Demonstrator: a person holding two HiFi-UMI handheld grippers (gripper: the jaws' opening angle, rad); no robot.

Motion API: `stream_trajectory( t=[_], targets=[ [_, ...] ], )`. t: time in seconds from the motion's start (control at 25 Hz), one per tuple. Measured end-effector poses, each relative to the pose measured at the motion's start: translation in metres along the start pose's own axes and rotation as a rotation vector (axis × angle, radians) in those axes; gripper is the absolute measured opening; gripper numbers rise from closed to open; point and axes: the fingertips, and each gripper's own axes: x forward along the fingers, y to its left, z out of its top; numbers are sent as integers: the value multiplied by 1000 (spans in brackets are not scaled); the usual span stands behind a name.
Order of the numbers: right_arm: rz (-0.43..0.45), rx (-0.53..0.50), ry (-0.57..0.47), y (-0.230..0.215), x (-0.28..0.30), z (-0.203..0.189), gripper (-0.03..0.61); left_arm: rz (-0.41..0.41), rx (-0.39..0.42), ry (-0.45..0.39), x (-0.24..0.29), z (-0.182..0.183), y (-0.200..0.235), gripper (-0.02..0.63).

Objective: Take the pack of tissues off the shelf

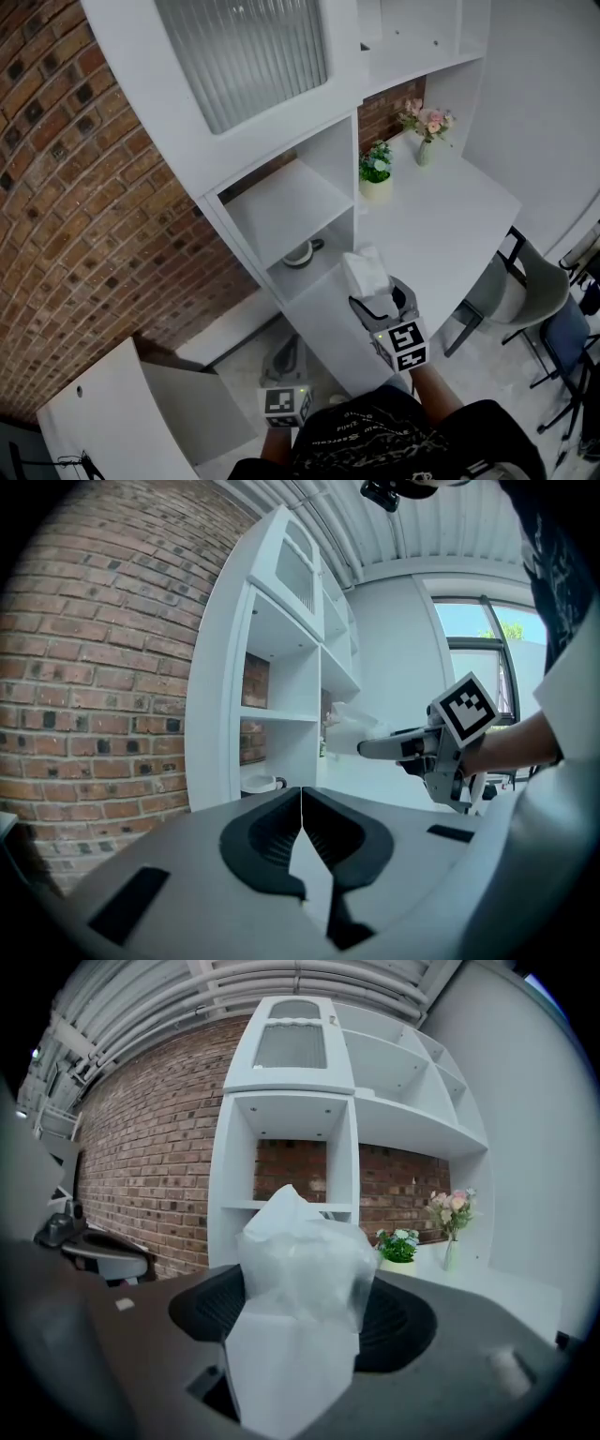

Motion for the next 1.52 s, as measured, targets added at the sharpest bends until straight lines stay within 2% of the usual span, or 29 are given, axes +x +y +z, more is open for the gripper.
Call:
stream_trajectory(
  t=[0.16, 0.6, 1.0, 1.28, 1.52],
  targets=[
    [-21, 29, 29, -4, -8, -19, 339, -9, -15, 5, 0, 4, -5, 9],
    [-37, 57, 99, -10, -15, -56, 339, -23, -25, 32, 9, -14, -13, 9],
    [0, 109, 184, -3, -15, -101, 339, -35, 1, 59, 17, -16, -20, 9],
    [2, 125, 231, -2, -13, -127, 339, -29, 11, 76, 17, -18, -21, 9],
    [17, 126, 260, 2, -8, -141, 339, 9, 17, 100, 13, -21, -12, 9]
  ],
)
